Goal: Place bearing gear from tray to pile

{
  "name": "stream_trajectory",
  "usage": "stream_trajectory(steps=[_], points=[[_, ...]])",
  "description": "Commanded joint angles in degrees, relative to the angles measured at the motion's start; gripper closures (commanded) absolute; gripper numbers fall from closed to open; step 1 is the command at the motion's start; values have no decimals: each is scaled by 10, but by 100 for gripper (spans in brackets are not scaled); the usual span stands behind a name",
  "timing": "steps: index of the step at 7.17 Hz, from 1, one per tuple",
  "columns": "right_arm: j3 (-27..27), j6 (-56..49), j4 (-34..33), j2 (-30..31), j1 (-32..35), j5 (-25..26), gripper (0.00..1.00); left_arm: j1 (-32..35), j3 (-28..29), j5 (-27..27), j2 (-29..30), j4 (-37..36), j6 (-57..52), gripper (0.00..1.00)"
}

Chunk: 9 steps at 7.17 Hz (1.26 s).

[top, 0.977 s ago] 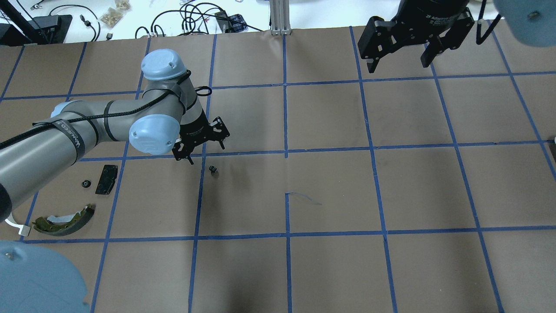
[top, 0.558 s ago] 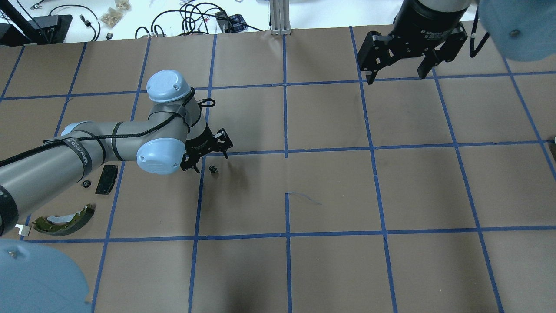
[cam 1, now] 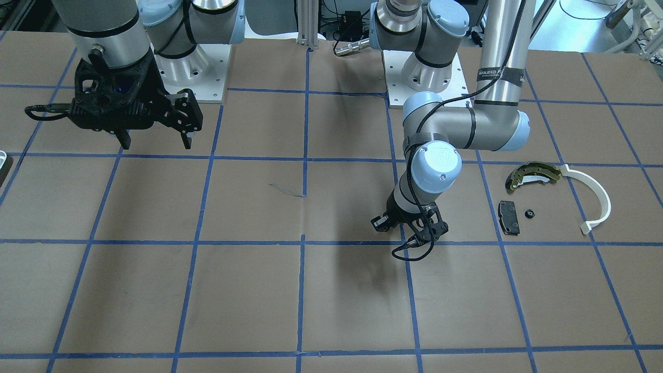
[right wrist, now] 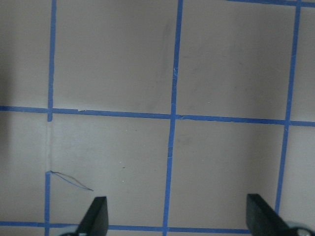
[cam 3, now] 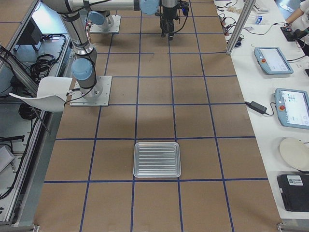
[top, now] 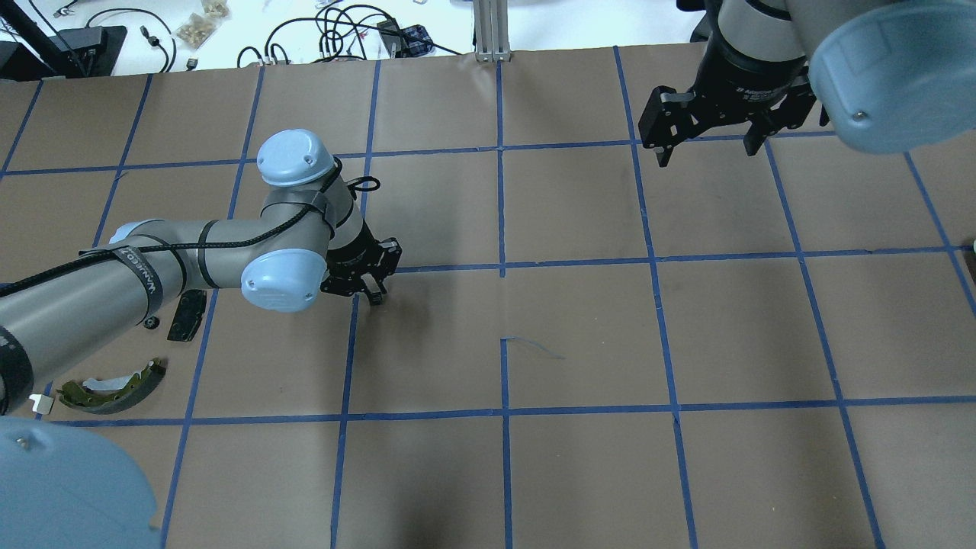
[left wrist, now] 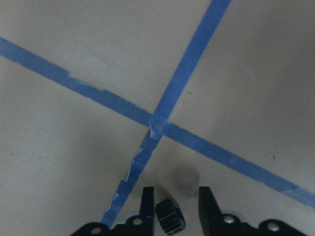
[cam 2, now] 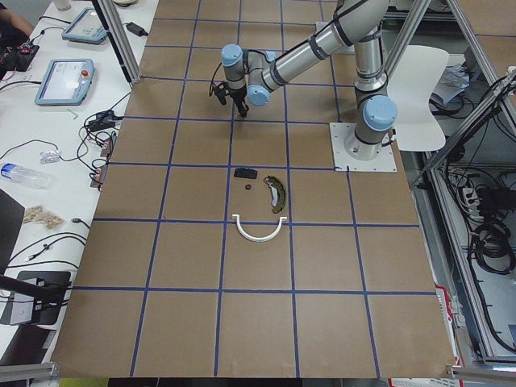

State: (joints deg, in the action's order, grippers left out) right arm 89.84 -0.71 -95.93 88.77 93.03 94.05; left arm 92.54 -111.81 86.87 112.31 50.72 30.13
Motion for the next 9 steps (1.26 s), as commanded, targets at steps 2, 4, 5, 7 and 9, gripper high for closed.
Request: stream_trajectory(steps=[2,4,5,7,9], points=[[2,-5,0,5,-4,7,0,-10,14,2,-17,7,-85,100],[2,-8,-3,9,-6,-6,0,-66,94,6,-24,88,-192,100],[2,-9,-4,9,-6,-7,0,-99,155,8,-25,170,-264,100],[2,-10,-2,9,-11,-15,0,-162,225,33,-29,277,-388,100],[2,-25,-3,10,-14,-19,0,-267,224,42,-27,276,-589,100]])
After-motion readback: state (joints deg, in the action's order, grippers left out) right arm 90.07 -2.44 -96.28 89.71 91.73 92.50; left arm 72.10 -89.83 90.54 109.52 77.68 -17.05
